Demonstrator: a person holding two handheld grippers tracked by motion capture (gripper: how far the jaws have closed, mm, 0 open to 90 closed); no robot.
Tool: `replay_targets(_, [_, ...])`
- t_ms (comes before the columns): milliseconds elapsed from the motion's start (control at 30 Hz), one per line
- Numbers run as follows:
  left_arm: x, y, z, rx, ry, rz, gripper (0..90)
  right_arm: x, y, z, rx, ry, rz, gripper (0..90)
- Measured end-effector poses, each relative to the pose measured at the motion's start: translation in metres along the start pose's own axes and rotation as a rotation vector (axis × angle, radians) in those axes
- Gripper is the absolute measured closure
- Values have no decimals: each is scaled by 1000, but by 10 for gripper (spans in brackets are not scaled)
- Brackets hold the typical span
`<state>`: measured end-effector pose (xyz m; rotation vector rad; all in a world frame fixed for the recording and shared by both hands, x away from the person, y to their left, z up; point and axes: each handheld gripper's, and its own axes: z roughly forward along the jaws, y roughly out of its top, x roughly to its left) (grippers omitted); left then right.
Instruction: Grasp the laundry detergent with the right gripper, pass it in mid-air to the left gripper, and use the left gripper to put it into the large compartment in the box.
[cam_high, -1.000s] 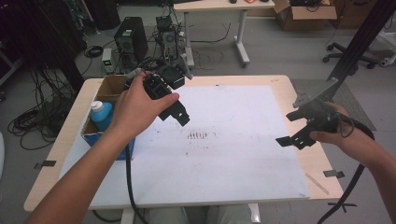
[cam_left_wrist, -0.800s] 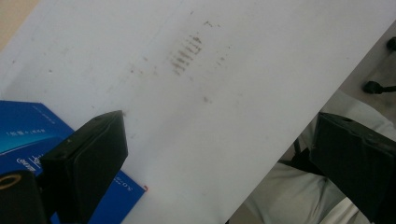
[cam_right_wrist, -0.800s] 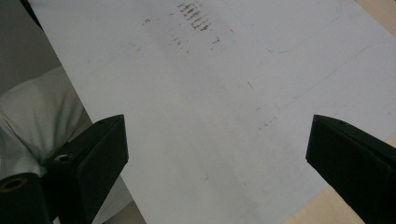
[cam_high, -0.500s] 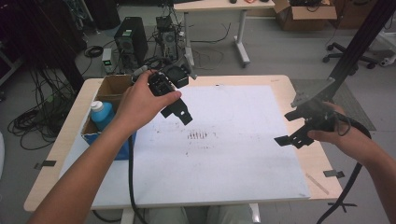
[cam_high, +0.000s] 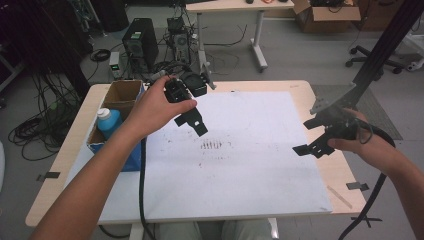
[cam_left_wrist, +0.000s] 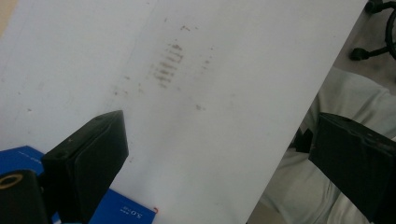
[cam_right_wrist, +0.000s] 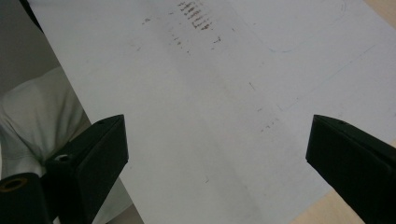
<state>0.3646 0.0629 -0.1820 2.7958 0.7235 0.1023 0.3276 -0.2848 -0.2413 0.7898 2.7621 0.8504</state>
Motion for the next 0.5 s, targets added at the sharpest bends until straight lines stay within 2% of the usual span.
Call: replay_targets(500, [-2, 0, -1, 1, -7, 18, 50, 1, 1, 2, -3, 5, -6, 55])
